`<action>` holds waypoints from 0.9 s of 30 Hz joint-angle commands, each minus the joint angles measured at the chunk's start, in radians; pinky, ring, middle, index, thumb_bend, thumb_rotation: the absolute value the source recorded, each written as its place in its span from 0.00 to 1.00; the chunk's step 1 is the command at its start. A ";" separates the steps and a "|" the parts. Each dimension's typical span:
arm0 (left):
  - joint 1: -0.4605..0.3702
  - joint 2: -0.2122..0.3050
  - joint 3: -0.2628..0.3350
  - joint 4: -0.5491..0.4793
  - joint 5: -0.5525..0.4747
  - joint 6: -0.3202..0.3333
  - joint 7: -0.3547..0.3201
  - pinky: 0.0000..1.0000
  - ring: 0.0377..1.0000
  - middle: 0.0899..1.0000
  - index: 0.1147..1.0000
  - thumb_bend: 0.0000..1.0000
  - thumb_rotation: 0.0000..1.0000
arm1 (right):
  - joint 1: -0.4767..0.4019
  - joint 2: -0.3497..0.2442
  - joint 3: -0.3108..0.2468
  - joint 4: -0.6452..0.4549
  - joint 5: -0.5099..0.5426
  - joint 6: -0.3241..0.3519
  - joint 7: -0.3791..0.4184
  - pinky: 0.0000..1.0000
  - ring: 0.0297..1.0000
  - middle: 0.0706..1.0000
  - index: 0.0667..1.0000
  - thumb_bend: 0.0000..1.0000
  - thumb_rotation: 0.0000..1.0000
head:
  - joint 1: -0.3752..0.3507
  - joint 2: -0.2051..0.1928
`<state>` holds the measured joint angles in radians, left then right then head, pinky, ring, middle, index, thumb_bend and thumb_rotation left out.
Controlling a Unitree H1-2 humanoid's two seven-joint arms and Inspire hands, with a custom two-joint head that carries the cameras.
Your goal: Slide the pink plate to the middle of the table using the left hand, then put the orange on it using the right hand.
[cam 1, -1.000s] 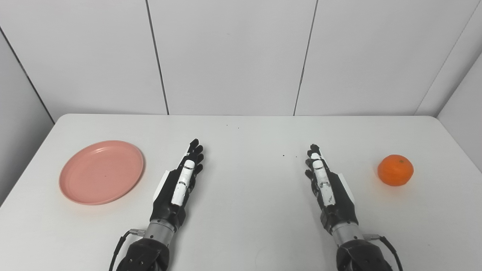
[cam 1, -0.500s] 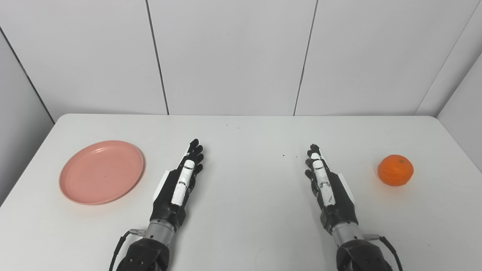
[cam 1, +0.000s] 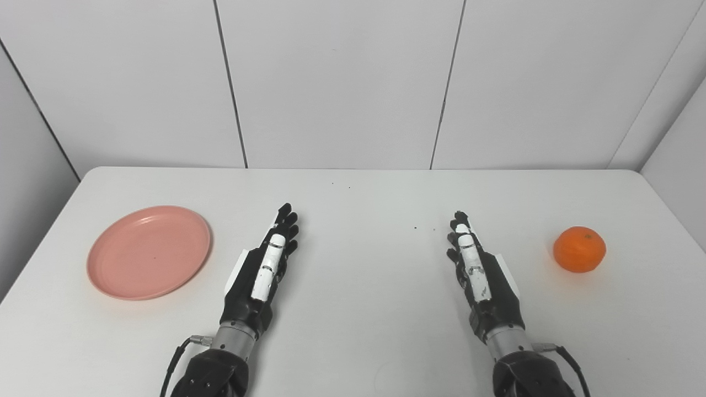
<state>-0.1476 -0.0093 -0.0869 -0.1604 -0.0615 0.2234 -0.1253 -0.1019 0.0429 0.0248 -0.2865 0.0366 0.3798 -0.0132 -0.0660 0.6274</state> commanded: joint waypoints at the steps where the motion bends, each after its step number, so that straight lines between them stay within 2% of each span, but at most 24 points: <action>1: -0.019 -0.008 0.001 -0.031 -0.010 -0.010 0.002 1.00 1.00 1.00 1.00 0.39 1.00 | -0.024 0.002 0.000 -0.023 0.002 -0.044 0.005 1.00 1.00 1.00 1.00 0.24 1.00 | 0.000 -0.001; 27: -0.021 -0.006 0.001 -0.031 -0.008 -0.005 0.001 1.00 1.00 1.00 1.00 0.40 1.00 | -0.027 0.000 -0.001 -0.023 0.006 -0.035 0.006 1.00 1.00 1.00 1.00 0.23 1.00 | 0.002 -0.002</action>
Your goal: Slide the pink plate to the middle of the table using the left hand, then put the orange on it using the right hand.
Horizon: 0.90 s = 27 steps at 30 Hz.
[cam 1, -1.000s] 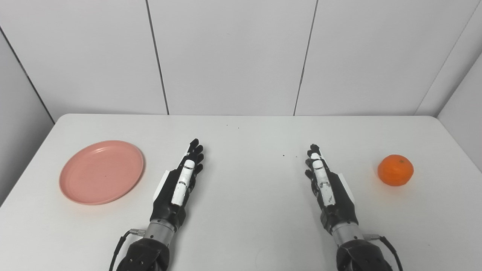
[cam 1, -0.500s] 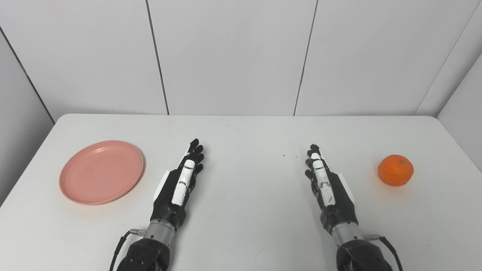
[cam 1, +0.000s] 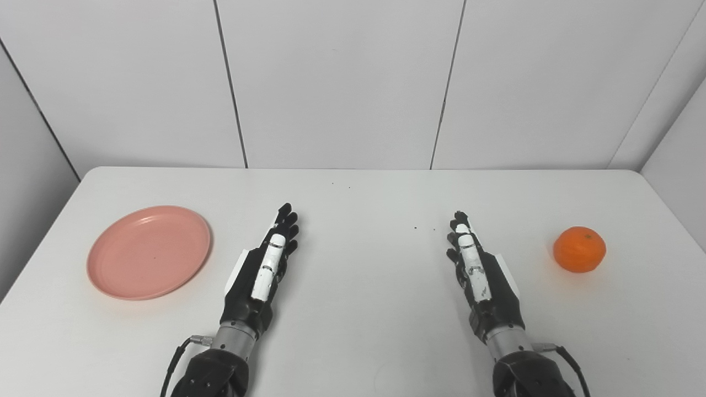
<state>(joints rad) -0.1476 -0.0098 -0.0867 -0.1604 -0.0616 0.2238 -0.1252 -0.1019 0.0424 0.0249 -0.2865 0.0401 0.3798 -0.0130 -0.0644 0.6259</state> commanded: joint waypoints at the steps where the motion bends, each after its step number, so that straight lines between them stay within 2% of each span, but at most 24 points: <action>1: -0.021 -0.006 0.002 -0.030 -0.011 -0.005 0.000 1.00 1.00 1.00 1.00 0.40 1.00 | -0.027 0.000 0.000 -0.022 0.002 -0.036 0.006 1.00 1.00 1.00 1.00 0.23 1.00 | 0.001 0.000; 10: -0.021 -0.006 0.002 -0.026 -0.013 -0.006 -0.002 1.00 1.00 1.00 1.00 0.41 1.00 | -0.027 0.001 -0.004 -0.018 0.010 -0.041 0.008 1.00 1.00 1.00 1.00 0.23 1.00 | 0.016 -0.008; 22: -0.013 -0.048 -0.051 0.026 0.064 -0.061 0.034 1.00 1.00 1.00 1.00 0.42 1.00 | -0.004 -0.067 -0.028 -0.035 0.052 -0.017 0.045 1.00 1.00 1.00 1.00 0.24 1.00 | 0.180 -0.065; 23: -0.013 -0.056 -0.055 0.032 0.072 -0.061 0.040 1.00 1.00 1.00 1.00 0.42 1.00 | -0.002 -0.076 -0.030 -0.032 0.059 -0.025 0.054 1.00 1.00 1.00 1.00 0.24 1.00 | 0.212 -0.077; 27: -0.017 -0.079 -0.071 0.047 0.096 -0.057 0.061 1.00 1.00 1.00 1.00 0.39 1.00 | 0.002 -0.105 -0.038 -0.011 0.082 -0.060 0.081 1.00 1.00 1.00 1.00 0.23 1.00 | 0.265 -0.097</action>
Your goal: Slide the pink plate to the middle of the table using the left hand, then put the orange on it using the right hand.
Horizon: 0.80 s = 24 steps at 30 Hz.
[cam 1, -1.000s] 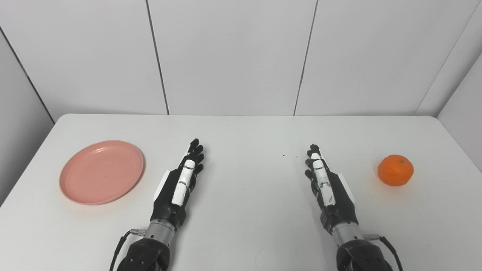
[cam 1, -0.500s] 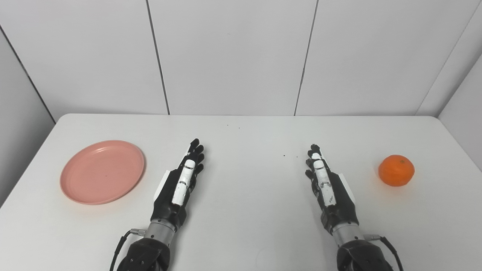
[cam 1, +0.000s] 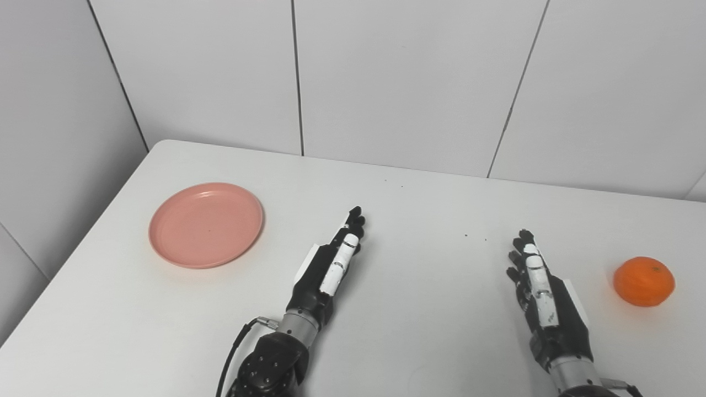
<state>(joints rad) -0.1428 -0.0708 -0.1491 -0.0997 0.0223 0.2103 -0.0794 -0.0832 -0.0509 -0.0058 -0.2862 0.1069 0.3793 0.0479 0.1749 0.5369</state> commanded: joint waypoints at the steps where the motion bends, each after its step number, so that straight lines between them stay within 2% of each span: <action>1: -0.022 -0.026 -0.012 -0.011 0.018 -0.041 0.020 1.00 1.00 1.00 1.00 0.37 1.00 | -0.015 -0.020 -0.008 -0.006 0.015 -0.074 0.027 1.00 1.00 1.00 1.00 0.23 1.00 | 0.034 -0.012; 8: -0.020 -0.052 -0.021 -0.005 0.040 -0.016 0.038 1.00 1.00 1.00 1.00 0.36 1.00 | -0.017 -0.034 -0.019 0.024 0.043 -0.113 0.056 1.00 1.00 1.00 1.00 0.21 1.00 | 0.067 -0.031; 16: -0.019 -0.054 -0.022 0.005 0.041 -0.019 0.038 1.00 1.00 1.00 1.00 0.35 1.00 | -0.015 -0.036 -0.020 0.030 0.043 -0.129 0.066 1.00 1.00 1.00 1.00 0.20 1.00 | 0.069 -0.039; 24: -0.020 -0.053 -0.022 0.002 0.041 -0.008 0.039 1.00 1.00 1.00 1.00 0.35 1.00 | -0.014 -0.035 -0.019 0.025 0.044 -0.108 0.064 1.00 1.00 1.00 1.00 0.19 1.00 | 0.068 -0.045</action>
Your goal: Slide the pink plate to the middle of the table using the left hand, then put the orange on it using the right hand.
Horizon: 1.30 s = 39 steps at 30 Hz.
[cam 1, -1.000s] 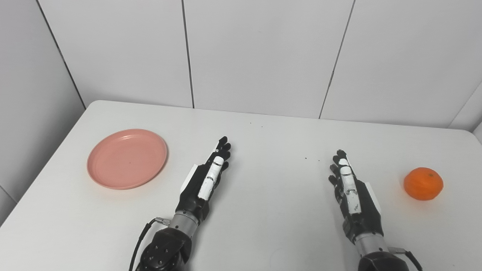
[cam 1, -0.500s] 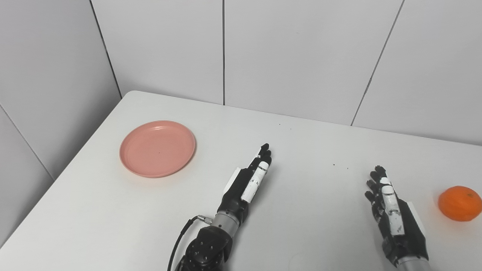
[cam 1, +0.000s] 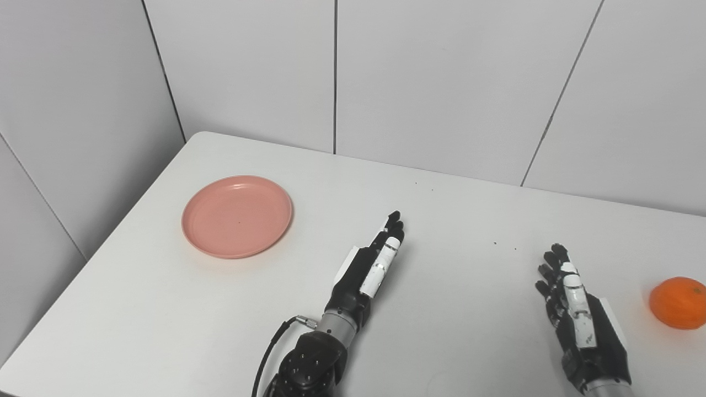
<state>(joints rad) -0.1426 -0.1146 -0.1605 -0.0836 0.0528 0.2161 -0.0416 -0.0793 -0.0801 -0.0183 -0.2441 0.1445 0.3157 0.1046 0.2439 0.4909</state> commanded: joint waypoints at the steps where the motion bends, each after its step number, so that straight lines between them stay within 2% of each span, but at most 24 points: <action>1: -0.021 -0.008 -0.010 -0.013 0.010 -0.014 0.000 1.00 1.00 1.00 1.00 0.35 1.00 | -0.018 -0.006 -0.006 -0.016 0.008 -0.044 0.007 1.00 1.00 1.00 1.00 0.19 1.00 | 0.000 -0.001; 9: -0.032 0.015 -0.006 -0.022 0.014 -0.037 -0.009 1.00 1.00 1.00 1.00 0.34 1.00 | -0.026 -0.003 -0.004 0.003 0.009 -0.046 0.007 1.00 1.00 1.00 1.00 0.20 1.00 | 0.004 -0.010; 23: -0.066 0.082 0.006 -0.118 0.017 0.011 -0.037 0.97 0.99 1.00 1.00 0.37 1.00 | -0.033 0.012 -0.006 0.017 0.008 -0.042 -0.002 1.00 1.00 1.00 1.00 0.20 1.00 | 0.023 -0.032; 25: -0.077 0.101 0.011 -0.135 0.017 0.017 -0.049 0.97 0.99 1.00 1.00 0.42 1.00 | -0.031 0.010 -0.003 0.015 0.002 -0.041 -0.002 1.00 1.00 1.00 1.00 0.20 1.00 | 0.023 -0.032; 30: -0.103 0.132 0.037 -0.171 -0.007 0.048 -0.071 0.96 0.98 1.00 1.00 0.45 1.00 | -0.033 0.013 -0.003 0.026 0.008 -0.051 0.003 1.00 1.00 1.00 1.00 0.19 1.00 | 0.034 -0.044; 39: -0.176 0.181 0.122 -0.259 -0.062 0.118 -0.081 0.98 0.97 0.99 0.99 0.42 1.00 | -0.036 0.020 -0.003 0.037 0.011 -0.052 -0.001 1.00 1.00 1.00 1.00 0.19 1.00 | 0.036 -0.051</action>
<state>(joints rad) -0.2672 0.0556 -0.0531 -0.3040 0.0035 0.3289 -0.1276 -0.0907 -0.0654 -0.0176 -0.1905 0.1474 0.3025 0.1009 0.2807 0.4387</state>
